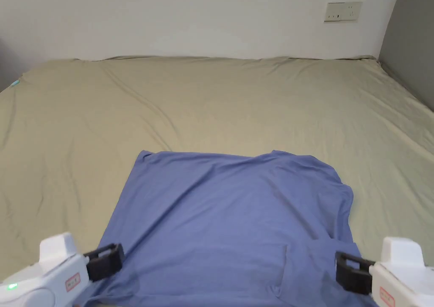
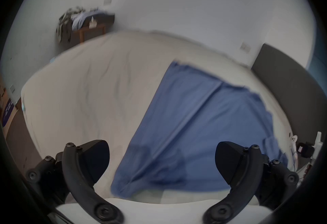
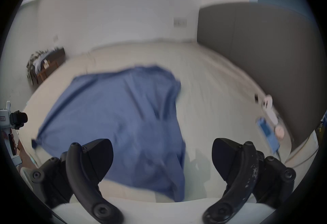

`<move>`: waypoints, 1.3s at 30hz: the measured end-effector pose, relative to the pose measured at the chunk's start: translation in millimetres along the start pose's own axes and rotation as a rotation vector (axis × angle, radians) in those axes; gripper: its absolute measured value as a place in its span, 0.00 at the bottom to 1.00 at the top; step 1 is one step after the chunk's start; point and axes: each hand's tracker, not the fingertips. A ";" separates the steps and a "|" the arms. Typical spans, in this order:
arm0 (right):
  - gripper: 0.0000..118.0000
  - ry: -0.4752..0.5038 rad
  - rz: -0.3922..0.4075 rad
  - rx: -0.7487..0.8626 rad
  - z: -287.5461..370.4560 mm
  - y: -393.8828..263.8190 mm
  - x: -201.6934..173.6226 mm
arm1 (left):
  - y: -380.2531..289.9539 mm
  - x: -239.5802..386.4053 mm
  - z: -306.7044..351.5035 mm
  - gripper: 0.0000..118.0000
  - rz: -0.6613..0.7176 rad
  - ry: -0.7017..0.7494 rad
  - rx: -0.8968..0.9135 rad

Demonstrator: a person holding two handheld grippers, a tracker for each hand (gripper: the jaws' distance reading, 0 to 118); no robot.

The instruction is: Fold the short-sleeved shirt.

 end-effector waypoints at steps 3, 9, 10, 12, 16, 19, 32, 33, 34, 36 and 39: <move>0.97 0.007 0.040 0.158 26.2 33.6 -21.6 | 30.8 32.0 22.2 1.00 -0.079 -0.043 0.155; 0.97 -0.050 0.100 0.413 58.5 61.9 -47.5 | 50.7 71.4 48.9 0.89 -0.210 -0.044 0.416; 0.94 -0.060 0.112 0.440 61.9 63.4 -50.3 | 49.8 75.5 52.4 0.79 -0.228 -0.037 0.450; 0.77 -0.083 0.126 0.453 66.1 64.1 -53.8 | 48.2 79.1 52.8 0.37 -0.232 -0.037 0.456; 0.01 -0.094 0.127 0.466 66.6 62.7 -53.8 | 44.5 69.4 52.2 0.00 -0.197 -0.056 0.462; 0.01 -0.086 0.117 0.454 65.1 63.4 -49.8 | 45.2 62.3 49.6 0.00 -0.190 -0.083 0.425; 0.01 -0.091 0.112 0.405 53.5 58.8 -41.3 | 5.6 -38.0 -1.4 0.00 -0.107 -0.003 -0.166; 0.01 -0.091 0.113 0.398 51.8 57.5 -41.2 | -0.4 -45.6 -6.9 0.01 -0.087 -0.012 -0.216; 0.01 -0.090 0.114 0.392 50.6 56.8 -40.8 | -7.7 -51.3 -10.5 0.07 -0.071 -0.008 -0.233; 0.01 -0.094 0.116 0.383 48.9 55.5 -39.9 | -20.4 -58.7 -14.2 0.54 -0.040 0.001 -0.264; 0.01 -0.100 0.115 0.365 46.4 51.6 -37.6 | -41.4 -63.2 -23.4 0.92 -0.031 -0.003 -0.300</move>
